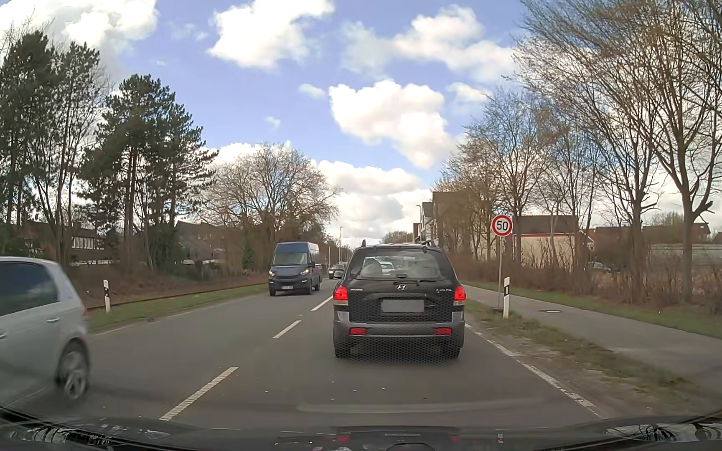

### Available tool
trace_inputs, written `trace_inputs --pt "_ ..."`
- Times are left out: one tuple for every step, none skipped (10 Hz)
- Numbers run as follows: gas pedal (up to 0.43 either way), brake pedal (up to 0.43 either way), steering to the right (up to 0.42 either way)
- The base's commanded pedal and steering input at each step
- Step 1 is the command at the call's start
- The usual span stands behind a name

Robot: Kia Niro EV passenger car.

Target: Follow the waypoints while adhering to traffic rules and regulations

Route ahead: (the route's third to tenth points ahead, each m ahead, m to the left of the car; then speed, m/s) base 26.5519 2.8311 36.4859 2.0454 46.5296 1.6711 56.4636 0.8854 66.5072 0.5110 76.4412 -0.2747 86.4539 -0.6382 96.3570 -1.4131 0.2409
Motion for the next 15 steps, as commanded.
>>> trace_inputs --pt "0.150 0.000 0.000" --pt "0.150 0.000 0.000" --pt "0.169 0.000 0.000" --pt "0.197 0.000 0.000" --pt "0.209 0.000 0.000" --pt "0.220 0.000 0.000" --pt "0.220 0.000 0.000" --pt "0.220 0.000 0.000" --pt "0.240 0.000 0.000" --pt "0.248 0.000 0.000" --pt "0.260 0.000 0.000" --pt "0.260 0.000 0.000" --pt "0.260 0.000 0.000" --pt "0.260 0.000 0.000" --pt "0.260 0.000 0.000"
